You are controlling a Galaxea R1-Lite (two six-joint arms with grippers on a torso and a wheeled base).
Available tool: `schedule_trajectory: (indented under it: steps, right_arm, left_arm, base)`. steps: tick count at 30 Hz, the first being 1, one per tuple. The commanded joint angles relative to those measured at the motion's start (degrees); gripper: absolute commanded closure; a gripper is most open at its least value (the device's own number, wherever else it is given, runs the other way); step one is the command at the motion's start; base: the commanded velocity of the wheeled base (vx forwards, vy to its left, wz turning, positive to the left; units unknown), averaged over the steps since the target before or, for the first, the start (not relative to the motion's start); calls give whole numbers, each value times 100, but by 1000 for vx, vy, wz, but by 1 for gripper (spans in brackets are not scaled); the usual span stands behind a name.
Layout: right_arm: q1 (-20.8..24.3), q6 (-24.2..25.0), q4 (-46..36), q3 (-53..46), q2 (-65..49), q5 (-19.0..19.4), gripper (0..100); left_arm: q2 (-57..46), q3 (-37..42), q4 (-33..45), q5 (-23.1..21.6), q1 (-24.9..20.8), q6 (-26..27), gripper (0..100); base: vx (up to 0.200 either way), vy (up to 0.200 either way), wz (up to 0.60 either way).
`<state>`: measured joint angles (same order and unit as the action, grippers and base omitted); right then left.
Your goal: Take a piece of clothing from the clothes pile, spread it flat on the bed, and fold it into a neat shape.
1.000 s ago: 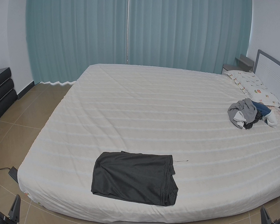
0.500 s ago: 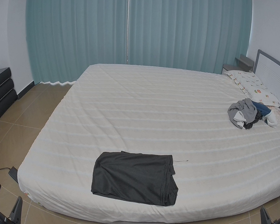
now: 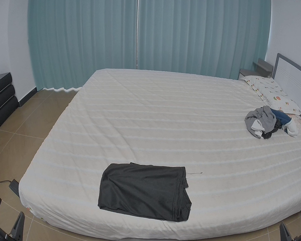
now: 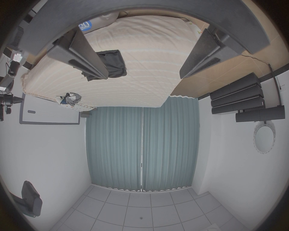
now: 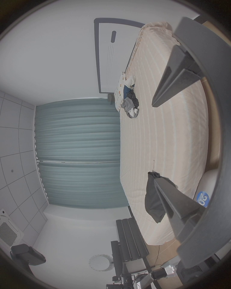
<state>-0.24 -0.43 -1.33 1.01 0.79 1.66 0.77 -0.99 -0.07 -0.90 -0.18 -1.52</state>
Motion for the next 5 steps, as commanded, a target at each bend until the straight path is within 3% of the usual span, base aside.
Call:
schedule_trajectory:
  steps: [1, 5]
  right_arm:
    - [-2, -1, 1, -48, -62, 1, 0]
    - [-2, -1, -8, -48, -62, 1, 0]
  left_arm:
    - [-24, 99, -1, -42, 1, 108, 0]
    - [-24, 99, -1, -68, 1, 179, 0]
  base:
    - [0, 0, 0]
    - [0, 0, 0]
